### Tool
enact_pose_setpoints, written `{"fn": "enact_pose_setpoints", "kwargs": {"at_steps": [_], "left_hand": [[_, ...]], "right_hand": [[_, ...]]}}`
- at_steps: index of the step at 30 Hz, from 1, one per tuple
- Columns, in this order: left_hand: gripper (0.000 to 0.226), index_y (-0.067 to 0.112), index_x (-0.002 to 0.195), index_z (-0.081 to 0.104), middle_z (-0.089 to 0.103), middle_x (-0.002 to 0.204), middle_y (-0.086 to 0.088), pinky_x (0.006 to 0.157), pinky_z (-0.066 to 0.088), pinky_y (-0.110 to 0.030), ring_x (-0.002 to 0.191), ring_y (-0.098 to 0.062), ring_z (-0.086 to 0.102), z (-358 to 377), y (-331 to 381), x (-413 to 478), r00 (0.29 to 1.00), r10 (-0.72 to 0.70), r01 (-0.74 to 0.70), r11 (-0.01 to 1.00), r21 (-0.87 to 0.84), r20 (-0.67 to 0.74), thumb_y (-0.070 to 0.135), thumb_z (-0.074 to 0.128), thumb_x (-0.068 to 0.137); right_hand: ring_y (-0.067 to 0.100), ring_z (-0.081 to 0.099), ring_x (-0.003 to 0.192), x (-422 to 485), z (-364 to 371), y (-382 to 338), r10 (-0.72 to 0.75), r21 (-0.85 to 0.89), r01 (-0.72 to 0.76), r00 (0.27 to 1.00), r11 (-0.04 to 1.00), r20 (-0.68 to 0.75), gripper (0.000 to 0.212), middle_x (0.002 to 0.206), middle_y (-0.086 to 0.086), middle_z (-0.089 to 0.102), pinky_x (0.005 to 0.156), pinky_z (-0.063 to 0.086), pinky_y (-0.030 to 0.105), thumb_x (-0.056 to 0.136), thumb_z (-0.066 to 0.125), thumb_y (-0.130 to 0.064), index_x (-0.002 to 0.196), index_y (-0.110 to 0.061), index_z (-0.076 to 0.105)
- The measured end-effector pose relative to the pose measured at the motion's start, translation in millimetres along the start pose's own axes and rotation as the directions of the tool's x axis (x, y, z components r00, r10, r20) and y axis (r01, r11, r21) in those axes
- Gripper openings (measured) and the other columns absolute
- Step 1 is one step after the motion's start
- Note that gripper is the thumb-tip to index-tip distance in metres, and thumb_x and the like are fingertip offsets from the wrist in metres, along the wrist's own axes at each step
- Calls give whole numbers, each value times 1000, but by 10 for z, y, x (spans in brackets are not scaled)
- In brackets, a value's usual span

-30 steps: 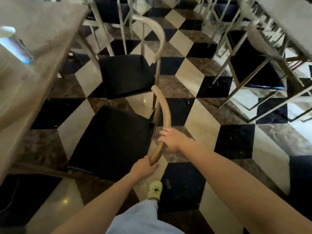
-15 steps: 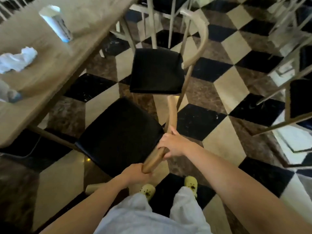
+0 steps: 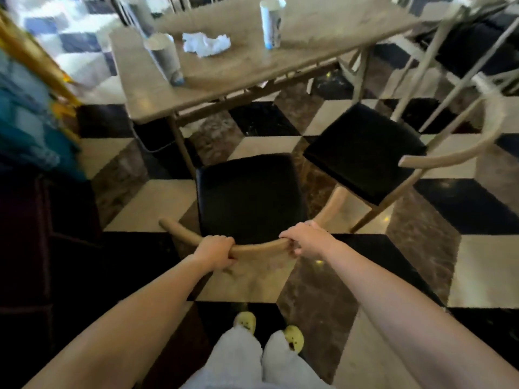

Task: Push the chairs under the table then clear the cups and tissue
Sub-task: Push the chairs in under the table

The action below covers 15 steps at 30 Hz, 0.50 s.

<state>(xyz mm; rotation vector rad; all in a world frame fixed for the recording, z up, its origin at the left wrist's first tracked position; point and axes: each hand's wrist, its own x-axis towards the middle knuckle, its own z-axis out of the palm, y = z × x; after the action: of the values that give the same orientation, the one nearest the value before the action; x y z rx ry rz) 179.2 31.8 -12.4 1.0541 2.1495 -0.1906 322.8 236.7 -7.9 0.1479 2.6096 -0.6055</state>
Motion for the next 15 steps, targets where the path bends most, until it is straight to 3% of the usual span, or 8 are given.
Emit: {"fn": "enact_pose_setpoints", "kwargs": {"at_steps": [6,15], "left_hand": [[29,22,115,61,65,112,3,99,48,-36,105,-14,62,21,-5,-25,999,14,-14,1000,-5,-41,25,65,87],[31,25,116,59,64,114,5,106,41,-36,110,-14,60,-10,-144,21,995,41,-34,997,73,-93,29,66,86]], "right_hand": [[15,55,115,38,119,141,22,-136,-41,991,990,-133,36,115,-6,63,114,27,41,83,67,-19,115,-31,58],[18,53,116,83,267,95,-18,-215,-52,950,975,-311,30,121,-1,61,110,30,36,90,57,-13,119,-20,55]]}}
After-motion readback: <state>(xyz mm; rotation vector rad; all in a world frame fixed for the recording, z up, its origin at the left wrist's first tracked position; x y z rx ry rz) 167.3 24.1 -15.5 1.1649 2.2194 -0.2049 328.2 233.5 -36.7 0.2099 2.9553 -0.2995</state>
